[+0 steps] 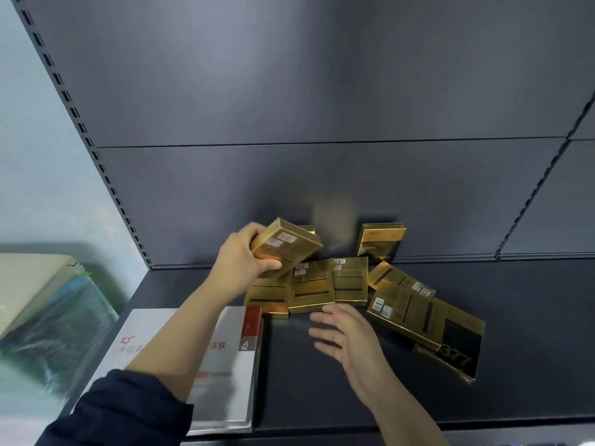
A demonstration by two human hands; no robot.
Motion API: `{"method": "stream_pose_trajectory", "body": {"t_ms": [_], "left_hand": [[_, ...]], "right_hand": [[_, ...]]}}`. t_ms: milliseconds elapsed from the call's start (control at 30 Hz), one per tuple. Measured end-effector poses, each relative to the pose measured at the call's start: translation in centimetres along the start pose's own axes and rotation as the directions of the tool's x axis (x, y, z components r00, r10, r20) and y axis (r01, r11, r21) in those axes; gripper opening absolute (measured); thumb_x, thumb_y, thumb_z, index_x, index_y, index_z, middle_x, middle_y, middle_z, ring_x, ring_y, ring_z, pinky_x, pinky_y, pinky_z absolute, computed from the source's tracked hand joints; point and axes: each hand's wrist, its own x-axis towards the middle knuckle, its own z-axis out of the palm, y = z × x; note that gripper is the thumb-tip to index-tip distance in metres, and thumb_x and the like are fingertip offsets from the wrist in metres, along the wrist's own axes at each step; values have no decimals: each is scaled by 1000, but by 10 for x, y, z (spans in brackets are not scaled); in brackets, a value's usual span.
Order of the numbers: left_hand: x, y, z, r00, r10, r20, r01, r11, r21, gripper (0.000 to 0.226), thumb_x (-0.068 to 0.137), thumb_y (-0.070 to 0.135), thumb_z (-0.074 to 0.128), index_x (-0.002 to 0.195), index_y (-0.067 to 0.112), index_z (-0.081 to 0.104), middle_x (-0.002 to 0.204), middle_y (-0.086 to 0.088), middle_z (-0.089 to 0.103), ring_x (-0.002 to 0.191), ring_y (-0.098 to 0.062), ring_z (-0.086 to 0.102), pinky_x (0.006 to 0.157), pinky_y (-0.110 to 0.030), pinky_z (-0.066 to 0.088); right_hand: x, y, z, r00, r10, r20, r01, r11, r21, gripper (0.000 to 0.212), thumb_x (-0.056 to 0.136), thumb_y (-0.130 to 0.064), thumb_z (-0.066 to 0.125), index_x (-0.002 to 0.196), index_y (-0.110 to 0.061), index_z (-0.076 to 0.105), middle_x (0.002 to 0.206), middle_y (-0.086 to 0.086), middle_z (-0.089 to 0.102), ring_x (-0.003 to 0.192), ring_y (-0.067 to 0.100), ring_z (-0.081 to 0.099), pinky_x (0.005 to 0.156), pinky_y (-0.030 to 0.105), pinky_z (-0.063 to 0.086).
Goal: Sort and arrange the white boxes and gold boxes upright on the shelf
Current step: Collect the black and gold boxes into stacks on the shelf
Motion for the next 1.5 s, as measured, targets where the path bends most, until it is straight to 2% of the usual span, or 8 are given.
{"method": "stream_pose_trajectory", "body": {"t_ms": [167, 333, 467, 567, 700, 933, 1333, 1500], "left_hand": [[-27, 16, 35, 994, 79, 75, -78, 997, -18, 43, 69, 21, 83, 92, 43, 54, 115, 4, 50, 113, -20, 49, 99, -43, 46], [-53, 31, 68, 935, 351, 40, -353, 933, 72, 45, 69, 11, 83, 88, 44, 59, 138, 20, 40, 127, -12, 30, 103, -23, 25], [-66, 35, 75, 958, 281, 54, -285, 955, 84, 43, 77, 13, 78, 88, 52, 63, 153, 19, 20, 142, -14, 16, 115, -29, 15], [-79, 37, 71, 992, 80, 101, -71, 993, -94, 80, 83, -14, 57, 117, 59, 51, 155, 22, 13, 144, -3, 8, 111, -20, 16], [-98, 37, 83, 967, -193, 167, 251, 592, -766, 76, 75, 10, 58, 141, 42, 37, 138, 7, 51, 124, -18, 54, 91, -33, 49], [-109, 28, 101, 909, -296, 294, 417, 622, -662, 57, 84, 69, 43, 132, 39, 50, 128, 8, 64, 123, -16, 56, 108, -50, 40], [-122, 4, 114, 854, -495, 160, 476, 618, -626, 27, 99, 33, 44, 94, 12, 60, 97, -10, 70, 102, -32, 64, 95, -45, 47], [-139, -6, 119, 871, -454, 185, 482, 721, -498, 21, 100, 19, 43, 116, 28, 54, 106, 6, 67, 105, -12, 62, 96, -33, 47]], "right_hand": [[10, -29, -20, 944, 179, 278, -281, 877, 390, 54, 94, -61, 34, 130, -21, 47, 131, 21, 59, 115, 42, 59, 97, 58, 47], [13, -45, -45, 918, 214, 333, -345, 845, 408, 65, 90, -61, 46, 126, -7, 58, 121, 25, 66, 109, 43, 64, 95, 55, 50], [14, -37, -54, 943, 210, 257, -289, 900, 327, 44, 88, -29, 62, 126, -7, 57, 113, 20, 71, 103, 37, 69, 88, 47, 54], [16, -31, -56, 961, 173, 214, -241, 905, 350, 43, 85, -23, 65, 124, -9, 58, 112, 19, 71, 99, 36, 71, 83, 46, 56], [18, -24, -60, 979, 92, 180, -160, 898, 410, 34, 92, -21, 58, 126, -15, 60, 118, 15, 69, 106, 36, 67, 85, 49, 53], [11, -10, -47, 993, -59, 99, 39, 980, 195, 44, 89, -37, 58, 133, -34, 50, 134, 8, 55, 118, 31, 58, 90, 57, 52], [3, 12, -47, 1000, -7, 2, 6, 989, 144, 22, 98, -19, 48, 119, -17, 55, 114, 14, 67, 103, 28, 67, 78, 41, 53], [-4, 31, -61, 990, 113, -89, -101, 986, 131, 14, 94, -4, 49, 105, 1, 57, 110, 22, 63, 96, 31, 63, 69, 38, 50]]}}
